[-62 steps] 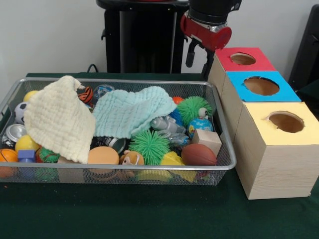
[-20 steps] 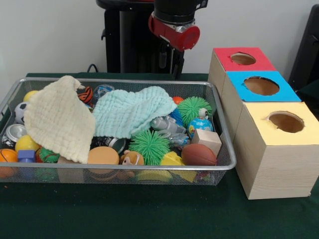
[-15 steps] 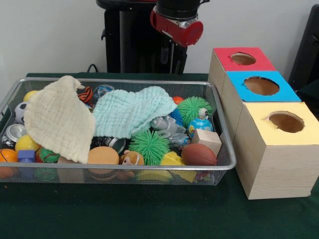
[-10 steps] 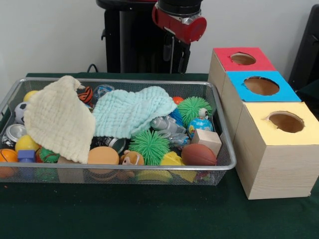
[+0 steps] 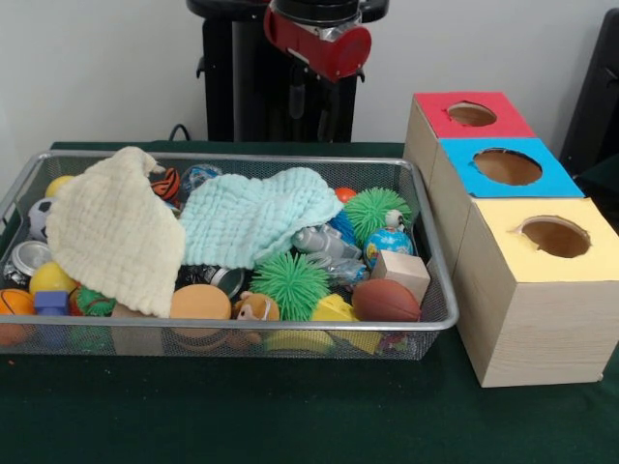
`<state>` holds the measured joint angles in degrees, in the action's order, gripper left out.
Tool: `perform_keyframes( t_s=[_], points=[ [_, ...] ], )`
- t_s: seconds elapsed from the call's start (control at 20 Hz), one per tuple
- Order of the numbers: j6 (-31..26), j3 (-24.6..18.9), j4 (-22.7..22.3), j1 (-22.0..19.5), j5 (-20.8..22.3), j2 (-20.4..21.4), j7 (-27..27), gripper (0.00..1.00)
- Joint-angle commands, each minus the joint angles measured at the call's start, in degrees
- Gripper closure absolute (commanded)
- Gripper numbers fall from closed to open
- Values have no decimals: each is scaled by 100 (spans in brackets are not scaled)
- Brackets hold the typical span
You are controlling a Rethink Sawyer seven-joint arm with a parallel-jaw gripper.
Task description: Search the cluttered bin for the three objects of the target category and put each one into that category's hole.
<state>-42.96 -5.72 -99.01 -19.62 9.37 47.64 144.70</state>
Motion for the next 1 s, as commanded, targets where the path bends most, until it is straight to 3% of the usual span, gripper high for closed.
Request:
perform_keyframes(
  t_s=[0.05, 0.3, 0.5, 1.0],
  points=[
    [-172, -655, 139, -281, 579, -290, -1409, 0],
    [-99, -830, 236, -514, 770, -456, -1559, 0],
    [-94, -925, 227, -522, 827, -480, -1384, 0],
    [-593, -1251, 691, -673, 897, -742, -1532, 0]
  ],
)
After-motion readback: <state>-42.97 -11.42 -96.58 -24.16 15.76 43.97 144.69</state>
